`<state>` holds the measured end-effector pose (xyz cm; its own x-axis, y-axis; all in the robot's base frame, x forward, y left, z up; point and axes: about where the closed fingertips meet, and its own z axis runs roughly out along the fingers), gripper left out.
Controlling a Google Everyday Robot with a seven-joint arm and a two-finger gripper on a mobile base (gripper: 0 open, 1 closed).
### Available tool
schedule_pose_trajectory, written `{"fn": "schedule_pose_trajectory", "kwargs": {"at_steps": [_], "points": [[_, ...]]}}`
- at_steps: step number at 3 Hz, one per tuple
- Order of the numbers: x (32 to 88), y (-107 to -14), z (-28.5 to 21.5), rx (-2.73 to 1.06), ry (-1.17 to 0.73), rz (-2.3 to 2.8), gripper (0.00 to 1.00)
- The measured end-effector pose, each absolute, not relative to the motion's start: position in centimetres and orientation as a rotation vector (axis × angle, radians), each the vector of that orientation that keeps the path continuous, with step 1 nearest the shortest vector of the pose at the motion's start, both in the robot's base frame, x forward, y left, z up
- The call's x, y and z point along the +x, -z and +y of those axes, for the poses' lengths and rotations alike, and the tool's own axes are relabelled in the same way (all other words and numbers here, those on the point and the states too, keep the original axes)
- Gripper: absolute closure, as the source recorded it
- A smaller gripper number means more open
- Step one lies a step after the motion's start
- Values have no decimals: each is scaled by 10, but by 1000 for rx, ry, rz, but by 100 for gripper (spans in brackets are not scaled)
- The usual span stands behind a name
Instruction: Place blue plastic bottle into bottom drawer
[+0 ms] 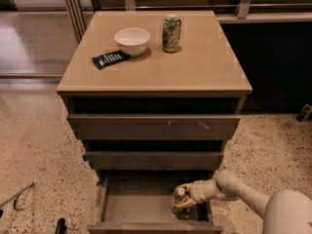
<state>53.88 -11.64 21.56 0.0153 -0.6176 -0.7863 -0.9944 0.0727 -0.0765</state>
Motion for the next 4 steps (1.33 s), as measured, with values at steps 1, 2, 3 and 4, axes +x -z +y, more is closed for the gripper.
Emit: {"fn": "schedule_pose_trajectory", "kwargs": {"at_steps": [1,2,3,4], "points": [[539,-216,-116,-1620,-710,1678,82],[539,-216,-116,-1620,-710,1678,58],[539,-216,-116,-1620,-710,1678,28],[539,-216,-116,-1620,-710,1678,4]]}}
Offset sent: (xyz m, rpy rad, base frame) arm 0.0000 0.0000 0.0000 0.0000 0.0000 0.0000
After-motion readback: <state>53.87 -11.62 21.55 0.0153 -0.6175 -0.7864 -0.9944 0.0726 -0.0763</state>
